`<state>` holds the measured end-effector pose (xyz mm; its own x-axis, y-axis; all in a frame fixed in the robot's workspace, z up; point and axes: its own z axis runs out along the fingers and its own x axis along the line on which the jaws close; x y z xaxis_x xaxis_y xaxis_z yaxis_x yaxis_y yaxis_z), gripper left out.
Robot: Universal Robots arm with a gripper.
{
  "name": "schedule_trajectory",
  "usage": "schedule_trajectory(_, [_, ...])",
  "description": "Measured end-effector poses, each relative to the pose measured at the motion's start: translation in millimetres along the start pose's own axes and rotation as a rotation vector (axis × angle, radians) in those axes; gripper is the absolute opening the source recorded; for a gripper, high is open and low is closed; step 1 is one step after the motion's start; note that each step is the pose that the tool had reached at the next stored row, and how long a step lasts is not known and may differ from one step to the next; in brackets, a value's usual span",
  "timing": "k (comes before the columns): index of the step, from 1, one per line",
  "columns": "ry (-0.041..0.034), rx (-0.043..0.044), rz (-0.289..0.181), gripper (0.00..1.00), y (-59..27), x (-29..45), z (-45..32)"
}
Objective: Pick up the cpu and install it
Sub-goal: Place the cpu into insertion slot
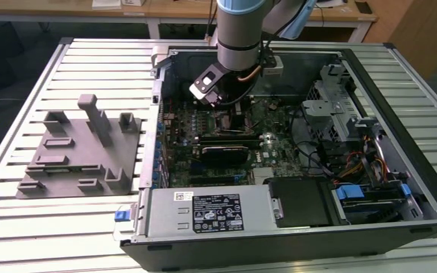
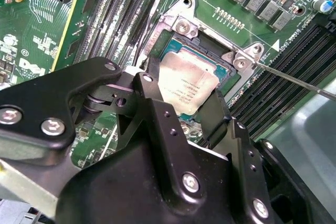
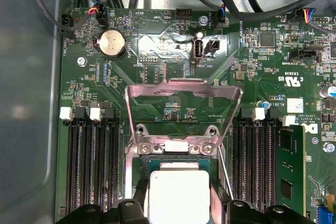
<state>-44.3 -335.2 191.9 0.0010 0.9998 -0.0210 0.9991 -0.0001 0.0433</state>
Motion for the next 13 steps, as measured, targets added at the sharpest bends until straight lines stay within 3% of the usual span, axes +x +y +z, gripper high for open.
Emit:
schedule_trajectory(7, [0.0002, -0.0001, 0.000, 0.54, 0.0, 0.1, 0.3])
schedule_trajectory(9, [0.0001, -0.0001, 0.000, 0.55, 0.0, 0.1, 0.3])
schedule_trajectory(10, [0.0000, 0.0000, 0.000, 0.62, 0.0, 0.1, 0.3])
schedule_trajectory(13, [-0.0001, 0.0000, 0.000, 0.62, 0.0, 0.1, 0.4])
